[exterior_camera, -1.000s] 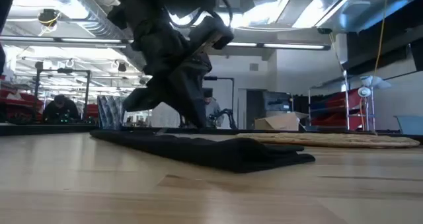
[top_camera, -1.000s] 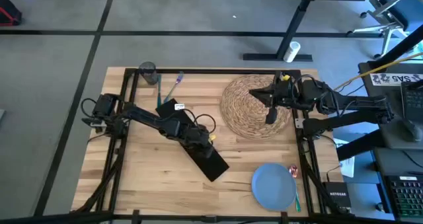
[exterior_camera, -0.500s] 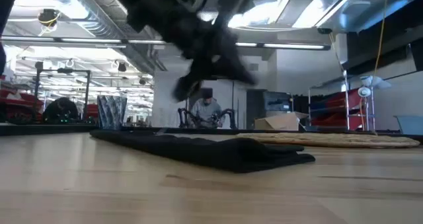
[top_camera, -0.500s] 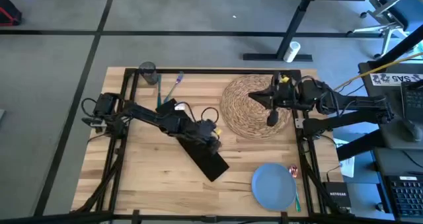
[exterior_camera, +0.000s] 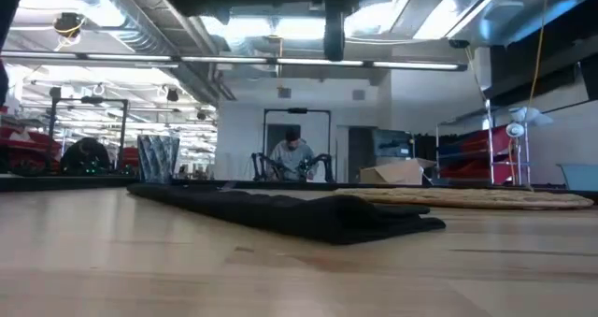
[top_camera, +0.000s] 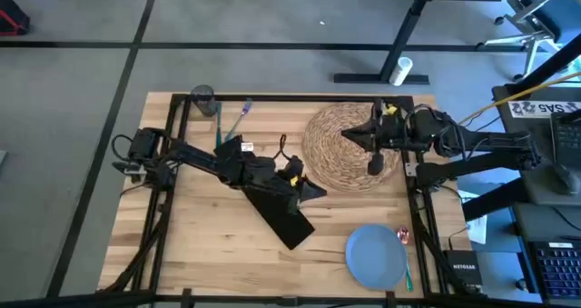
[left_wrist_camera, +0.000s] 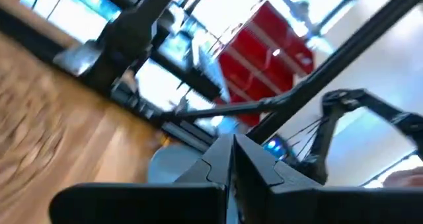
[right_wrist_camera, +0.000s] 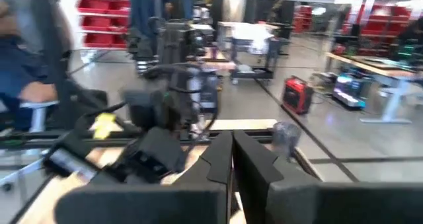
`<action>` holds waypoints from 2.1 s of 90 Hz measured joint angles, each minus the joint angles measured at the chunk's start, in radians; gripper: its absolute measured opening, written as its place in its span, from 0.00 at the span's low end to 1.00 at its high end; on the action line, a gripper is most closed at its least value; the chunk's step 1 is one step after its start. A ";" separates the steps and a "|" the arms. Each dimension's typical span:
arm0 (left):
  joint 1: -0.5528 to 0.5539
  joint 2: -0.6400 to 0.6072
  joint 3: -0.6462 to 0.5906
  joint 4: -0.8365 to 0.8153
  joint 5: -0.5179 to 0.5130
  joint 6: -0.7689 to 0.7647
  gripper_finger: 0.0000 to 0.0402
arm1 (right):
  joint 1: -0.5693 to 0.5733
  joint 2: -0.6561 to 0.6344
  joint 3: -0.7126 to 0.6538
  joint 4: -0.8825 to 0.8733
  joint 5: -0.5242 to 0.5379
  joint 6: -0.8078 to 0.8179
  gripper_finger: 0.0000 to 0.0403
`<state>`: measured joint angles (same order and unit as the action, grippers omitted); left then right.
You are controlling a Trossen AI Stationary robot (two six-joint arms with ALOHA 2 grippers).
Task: Set table place
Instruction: Fold the black table napkin
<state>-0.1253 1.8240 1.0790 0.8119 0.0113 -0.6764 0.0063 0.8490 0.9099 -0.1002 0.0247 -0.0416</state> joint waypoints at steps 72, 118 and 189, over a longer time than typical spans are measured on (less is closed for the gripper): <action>-0.006 -0.003 0.001 0.463 -0.012 0.029 0.00 | 0.000 0.034 0.000 -0.024 -0.045 -0.066 0.00; -0.034 -0.131 0.085 0.216 -0.012 0.381 0.00 | 0.000 0.070 0.000 -0.019 -0.097 -0.068 0.00; -0.118 -0.201 0.291 -0.780 -0.095 0.332 0.00 | 0.000 0.070 0.000 -0.079 -0.089 -0.035 0.21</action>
<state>-0.2432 1.6230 1.3697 0.0317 -0.0839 -0.3443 0.0067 0.9188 0.9100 -0.1794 -0.0639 -0.0767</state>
